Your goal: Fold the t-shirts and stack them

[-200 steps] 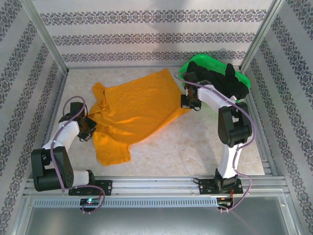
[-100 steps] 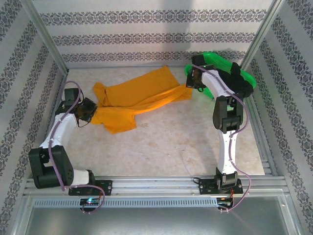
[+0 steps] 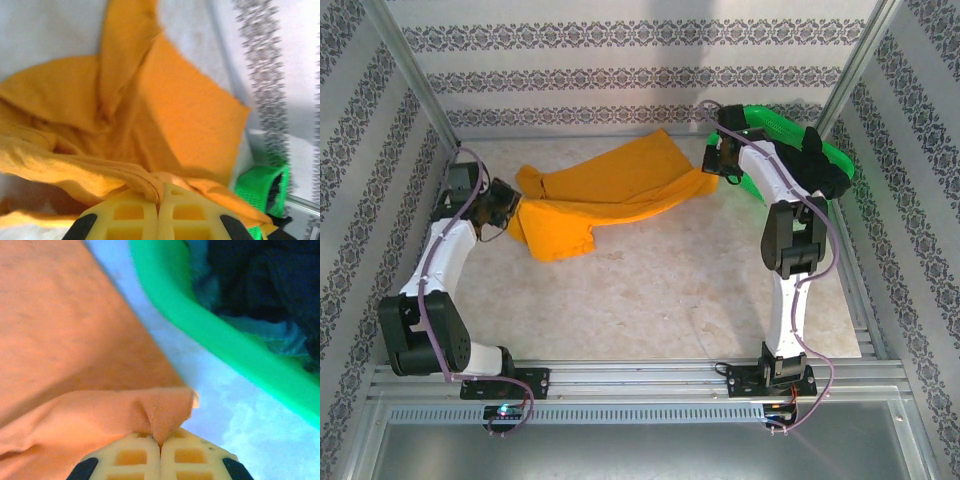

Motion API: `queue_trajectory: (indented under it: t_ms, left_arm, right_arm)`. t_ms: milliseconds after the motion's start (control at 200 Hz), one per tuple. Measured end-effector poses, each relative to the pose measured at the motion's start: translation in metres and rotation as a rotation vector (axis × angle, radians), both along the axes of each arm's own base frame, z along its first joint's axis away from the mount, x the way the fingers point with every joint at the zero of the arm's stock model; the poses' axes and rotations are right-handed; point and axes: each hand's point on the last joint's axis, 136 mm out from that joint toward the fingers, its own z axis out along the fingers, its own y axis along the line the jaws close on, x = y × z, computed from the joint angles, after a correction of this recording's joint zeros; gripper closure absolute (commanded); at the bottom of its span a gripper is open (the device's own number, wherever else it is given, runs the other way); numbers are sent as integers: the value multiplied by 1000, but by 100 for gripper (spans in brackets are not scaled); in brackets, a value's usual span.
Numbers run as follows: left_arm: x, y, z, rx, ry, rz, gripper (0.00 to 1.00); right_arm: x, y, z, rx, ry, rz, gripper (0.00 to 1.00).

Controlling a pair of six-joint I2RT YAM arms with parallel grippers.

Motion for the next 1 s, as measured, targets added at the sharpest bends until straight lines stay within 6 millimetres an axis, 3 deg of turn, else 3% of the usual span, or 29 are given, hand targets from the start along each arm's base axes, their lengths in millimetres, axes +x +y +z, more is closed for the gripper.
queue_trajectory:
  t_ms: [75, 240, 315, 450, 799, 909, 999]
  left_arm:
    - [11, 4, 33, 13, -71, 15, 100]
    - [25, 13, 100, 35, -208, 50, 100]
    - [23, 18, 123, 40, -250, 77, 100]
    - [6, 26, 161, 56, -316, 125, 100]
    - [-89, 44, 249, 153, -501, 297, 100]
    - [-96, 48, 268, 167, -542, 323, 100]
    - [-83, 51, 268, 163, -533, 323, 100]
  right_arm:
    - [0, 13, 43, 58, -94, 3, 100]
    - [0, 20, 149, 168, -326, -8, 100]
    - [-5, 20, 192, 215, -423, -13, 100]
    - [-27, 16, 249, 279, -547, -28, 100]
    - [-132, -11, 321, 407, -785, -76, 100]
    - [-143, -15, 344, 446, -851, -74, 100]
    - [-134, -9, 350, 483, -856, -56, 100]
